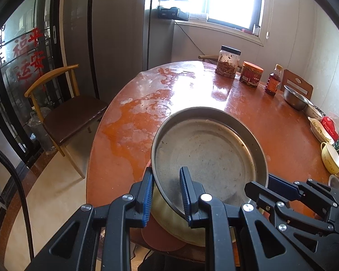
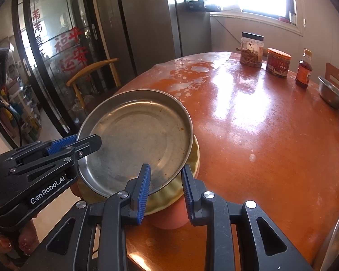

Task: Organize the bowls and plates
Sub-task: 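Carry the silver pan over the yellow plate and lower it on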

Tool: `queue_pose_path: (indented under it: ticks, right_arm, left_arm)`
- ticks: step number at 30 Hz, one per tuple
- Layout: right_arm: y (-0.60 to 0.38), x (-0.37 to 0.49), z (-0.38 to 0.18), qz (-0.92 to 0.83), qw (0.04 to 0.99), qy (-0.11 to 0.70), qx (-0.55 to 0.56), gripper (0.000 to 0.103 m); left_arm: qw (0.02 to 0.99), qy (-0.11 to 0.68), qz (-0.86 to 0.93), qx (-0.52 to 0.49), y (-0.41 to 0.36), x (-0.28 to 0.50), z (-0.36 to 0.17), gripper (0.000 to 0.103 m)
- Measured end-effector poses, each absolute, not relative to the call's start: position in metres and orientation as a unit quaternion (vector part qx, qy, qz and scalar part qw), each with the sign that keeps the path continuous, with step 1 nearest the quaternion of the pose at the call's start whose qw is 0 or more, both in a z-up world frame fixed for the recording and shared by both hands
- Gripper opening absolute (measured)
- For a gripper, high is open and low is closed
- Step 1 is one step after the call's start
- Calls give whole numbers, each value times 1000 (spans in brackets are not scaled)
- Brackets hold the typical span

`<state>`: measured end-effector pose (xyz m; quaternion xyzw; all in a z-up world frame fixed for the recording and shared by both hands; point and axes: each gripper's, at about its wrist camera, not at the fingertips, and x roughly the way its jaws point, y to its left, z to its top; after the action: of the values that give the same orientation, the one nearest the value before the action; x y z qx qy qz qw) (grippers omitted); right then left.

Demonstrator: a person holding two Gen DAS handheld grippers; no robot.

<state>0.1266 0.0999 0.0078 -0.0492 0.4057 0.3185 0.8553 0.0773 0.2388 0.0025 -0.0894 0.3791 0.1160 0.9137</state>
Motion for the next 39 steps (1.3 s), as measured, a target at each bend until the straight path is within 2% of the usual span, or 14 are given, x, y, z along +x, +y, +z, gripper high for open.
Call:
queue_pose_path:
  ticks: [39]
  right_arm:
    - [103,122,5,316,860,397,-59,36]
  left_arm:
    - [912,384,118,-85,239,75,0,23]
